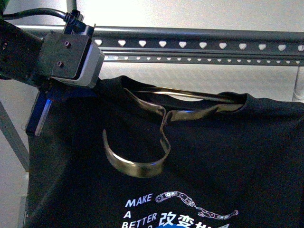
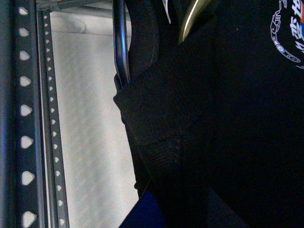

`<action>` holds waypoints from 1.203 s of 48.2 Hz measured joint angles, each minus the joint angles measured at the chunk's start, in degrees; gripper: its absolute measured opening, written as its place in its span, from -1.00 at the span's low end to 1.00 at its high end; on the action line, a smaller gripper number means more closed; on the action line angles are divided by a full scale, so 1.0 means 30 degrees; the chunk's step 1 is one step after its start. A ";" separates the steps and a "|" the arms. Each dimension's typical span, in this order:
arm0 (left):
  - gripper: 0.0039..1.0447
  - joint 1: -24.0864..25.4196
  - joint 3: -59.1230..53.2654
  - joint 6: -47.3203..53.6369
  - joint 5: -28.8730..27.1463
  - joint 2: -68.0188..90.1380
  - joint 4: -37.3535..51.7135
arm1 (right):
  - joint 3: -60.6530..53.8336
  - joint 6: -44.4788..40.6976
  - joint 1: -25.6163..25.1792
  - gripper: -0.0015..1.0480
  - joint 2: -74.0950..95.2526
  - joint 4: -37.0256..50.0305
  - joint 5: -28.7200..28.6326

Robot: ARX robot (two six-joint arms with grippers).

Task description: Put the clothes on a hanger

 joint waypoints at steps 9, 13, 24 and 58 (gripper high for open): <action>-0.93 -0.0058 -0.0029 0.0015 0.0015 0.0000 0.0000 | 0.2368 -1.3005 0.1537 0.85 0.2681 -0.4131 0.0823; -0.93 -0.0051 -0.0029 0.0022 0.0000 -0.0015 0.0007 | 0.3147 -1.5132 0.2200 0.85 0.3337 -0.3840 0.1450; -0.93 -0.0036 -0.0036 0.0051 0.0000 -0.0015 0.0007 | 0.6120 -1.6181 0.4146 0.85 0.6360 -0.3679 0.3628; -0.93 -0.0036 -0.0036 0.0058 0.0015 -0.0015 0.0007 | 0.7963 -1.1927 0.4510 -0.82 1.0557 -0.1392 0.5187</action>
